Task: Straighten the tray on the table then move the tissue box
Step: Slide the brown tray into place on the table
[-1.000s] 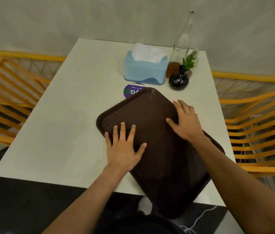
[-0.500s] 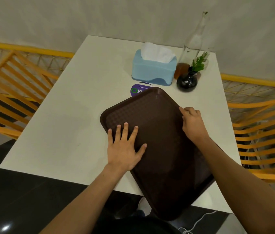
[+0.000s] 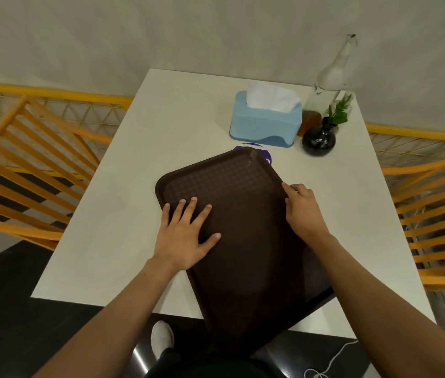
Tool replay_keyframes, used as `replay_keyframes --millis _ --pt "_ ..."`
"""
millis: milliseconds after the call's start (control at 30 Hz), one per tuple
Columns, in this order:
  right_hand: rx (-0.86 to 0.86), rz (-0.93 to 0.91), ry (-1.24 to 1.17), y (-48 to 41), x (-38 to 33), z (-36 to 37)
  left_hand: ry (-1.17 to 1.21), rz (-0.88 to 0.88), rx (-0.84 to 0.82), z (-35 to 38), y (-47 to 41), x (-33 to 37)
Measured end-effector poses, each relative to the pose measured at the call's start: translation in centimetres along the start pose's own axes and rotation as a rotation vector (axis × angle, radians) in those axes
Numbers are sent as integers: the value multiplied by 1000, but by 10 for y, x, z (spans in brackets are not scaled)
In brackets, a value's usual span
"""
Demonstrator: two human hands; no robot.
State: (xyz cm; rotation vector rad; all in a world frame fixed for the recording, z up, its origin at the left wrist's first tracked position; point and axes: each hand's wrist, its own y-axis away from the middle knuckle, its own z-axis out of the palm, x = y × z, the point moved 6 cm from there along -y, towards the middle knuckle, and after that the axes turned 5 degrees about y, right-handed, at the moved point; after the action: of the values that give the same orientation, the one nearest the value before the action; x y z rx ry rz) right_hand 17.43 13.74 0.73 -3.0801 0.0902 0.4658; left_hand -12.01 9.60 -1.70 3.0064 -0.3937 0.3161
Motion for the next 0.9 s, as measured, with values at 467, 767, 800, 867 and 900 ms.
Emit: replay_keyframes --millis 467,767,800,867,900 --pt "9 14 81 22 -70 17 3 -7 126 -42 -14 -105" --pt "-91 124 139 42 -77 43 217 -164 51 -13 31 -106" --pt "-99 133 141 44 -79 45 210 -161 57 -12 33 -110" --pt "-110 149 145 46 -84 50 206 -156 75 -13 33 -118" --pt "-114 156 145 46 -88 52 207 -156 81 -14 32 -122"
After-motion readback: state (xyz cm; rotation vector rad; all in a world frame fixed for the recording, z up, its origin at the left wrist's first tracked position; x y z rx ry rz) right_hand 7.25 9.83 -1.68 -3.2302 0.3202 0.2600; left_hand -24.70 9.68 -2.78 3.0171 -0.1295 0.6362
